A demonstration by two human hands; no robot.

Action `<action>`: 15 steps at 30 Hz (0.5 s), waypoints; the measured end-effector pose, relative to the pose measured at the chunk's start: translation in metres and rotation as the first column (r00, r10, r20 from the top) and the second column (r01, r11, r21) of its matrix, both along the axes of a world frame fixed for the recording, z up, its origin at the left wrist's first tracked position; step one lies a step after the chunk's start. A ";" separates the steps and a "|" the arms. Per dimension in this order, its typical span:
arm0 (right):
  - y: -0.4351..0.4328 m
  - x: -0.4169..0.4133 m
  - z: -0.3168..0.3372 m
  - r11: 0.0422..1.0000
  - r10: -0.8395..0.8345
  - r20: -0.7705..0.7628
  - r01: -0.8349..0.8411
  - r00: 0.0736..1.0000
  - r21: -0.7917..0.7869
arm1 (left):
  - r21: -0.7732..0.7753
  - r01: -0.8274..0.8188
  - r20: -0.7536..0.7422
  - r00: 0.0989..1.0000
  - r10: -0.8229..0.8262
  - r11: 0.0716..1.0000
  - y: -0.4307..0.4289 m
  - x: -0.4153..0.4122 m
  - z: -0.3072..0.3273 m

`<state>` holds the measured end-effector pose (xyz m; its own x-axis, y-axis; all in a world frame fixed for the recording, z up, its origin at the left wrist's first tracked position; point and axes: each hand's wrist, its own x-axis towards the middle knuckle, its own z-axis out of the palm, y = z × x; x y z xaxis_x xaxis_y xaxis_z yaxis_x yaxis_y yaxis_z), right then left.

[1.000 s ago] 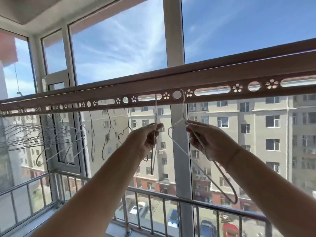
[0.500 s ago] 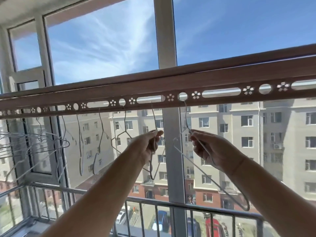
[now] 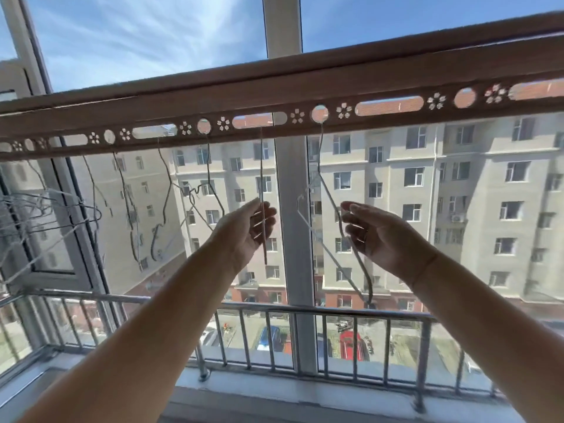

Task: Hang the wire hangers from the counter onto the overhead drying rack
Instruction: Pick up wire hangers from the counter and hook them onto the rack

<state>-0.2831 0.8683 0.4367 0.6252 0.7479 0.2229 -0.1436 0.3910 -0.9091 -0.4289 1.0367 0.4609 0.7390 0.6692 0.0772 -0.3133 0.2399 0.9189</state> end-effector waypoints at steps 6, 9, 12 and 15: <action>-0.012 -0.013 -0.033 0.995 -0.072 -0.036 0.070 0.997 -0.069 | 0.117 -0.249 0.024 0.968 0.248 0.961 0.000 -0.019 -0.019; -0.020 -0.022 -0.049 0.992 -0.102 -0.062 0.096 0.993 -0.087 | 0.102 -0.265 0.008 0.964 0.266 0.959 0.002 -0.028 -0.034; -0.029 -0.028 -0.065 0.989 -0.112 -0.099 0.101 0.989 -0.105 | 0.057 -0.198 -0.040 0.979 0.200 0.979 0.000 -0.034 -0.055; -0.042 -0.032 -0.083 0.987 -0.125 -0.133 0.110 0.983 -0.114 | 0.060 -0.101 -0.098 0.989 0.107 0.993 -0.010 -0.037 -0.082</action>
